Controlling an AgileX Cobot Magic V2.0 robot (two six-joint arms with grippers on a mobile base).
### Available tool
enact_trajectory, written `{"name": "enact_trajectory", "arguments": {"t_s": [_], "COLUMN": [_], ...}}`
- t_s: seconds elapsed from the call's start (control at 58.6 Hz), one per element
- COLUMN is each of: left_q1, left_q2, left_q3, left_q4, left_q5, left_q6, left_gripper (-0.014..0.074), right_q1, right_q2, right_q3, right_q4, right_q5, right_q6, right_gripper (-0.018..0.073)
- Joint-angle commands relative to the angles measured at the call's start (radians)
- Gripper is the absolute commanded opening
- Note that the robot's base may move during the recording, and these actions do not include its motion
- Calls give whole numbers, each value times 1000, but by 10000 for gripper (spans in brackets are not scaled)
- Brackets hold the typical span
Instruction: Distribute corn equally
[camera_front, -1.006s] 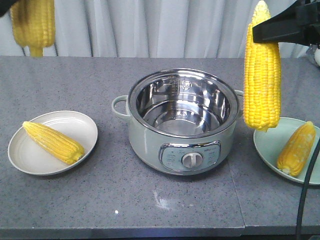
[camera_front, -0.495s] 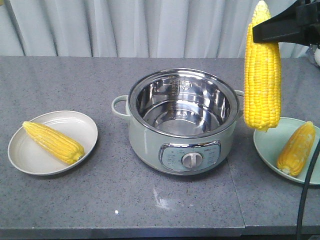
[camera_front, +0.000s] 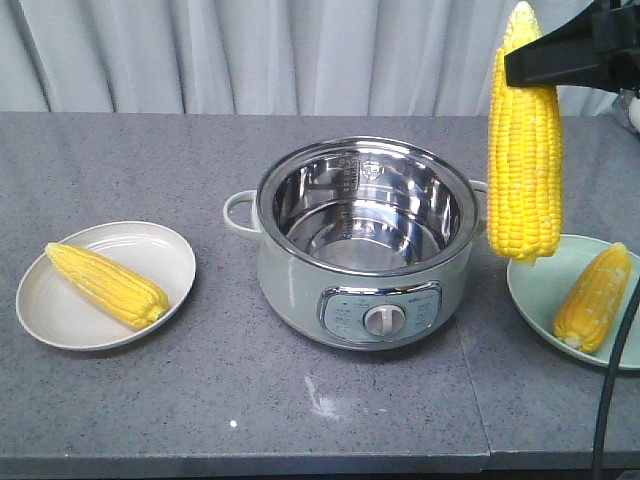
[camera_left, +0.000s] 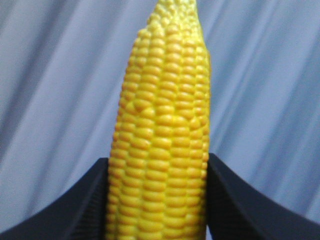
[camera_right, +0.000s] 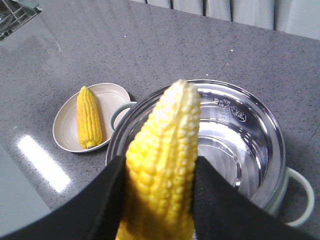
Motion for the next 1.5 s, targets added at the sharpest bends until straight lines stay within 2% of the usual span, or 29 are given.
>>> {"name": "enact_trajectory", "arguments": {"t_s": [0.0, 0.068, 0.119, 0.188, 0.307, 0.409, 0.597, 0.733, 0.784, 1.006, 1.484], "left_q1": [-9, -9, -9, -9, -9, -9, -9, -9, -9, -9, -9], "left_q2": [-37, -56, -67, -86, -118, -139, -141, -141, -141, -141, -141], "left_q3": [-29, -29, -29, -33, -33, -41, -150, -172, -167, -167, -167], "left_q4": [-181, -229, -264, -312, -388, -470, -648, -807, -836, -810, -811], "left_q5": [157, 278, 347, 423, 501, 553, 790, 898, 915, 925, 926], "left_q6": [337, 531, 637, 740, 847, 900, 1041, 1086, 1116, 1129, 1128], "left_gripper": [-6, -6, -6, -6, -6, -6, -6, -6, -6, -6, -6], "right_q1": [-8, -8, -8, -8, -8, -8, -8, -8, -8, -8, -8], "right_q2": [-36, -36, -36, -36, -36, -36, -36, -36, -36, -36, -36], "right_q3": [-31, -31, -31, -31, -31, -31, -31, -31, -31, -31, -31], "right_q4": [59, 59, 59, 59, 59, 59, 59, 59, 59, 59, 59], "right_q5": [-31, -29, -29, -28, -24, -23, -21, -21, -21, -21, -17], "right_q6": [-4, -4, -4, -4, -4, -4, -4, -4, -4, -4, -4], "right_gripper": [-5, -5, -5, -5, -5, -5, -5, -5, -5, -5, -5]}}
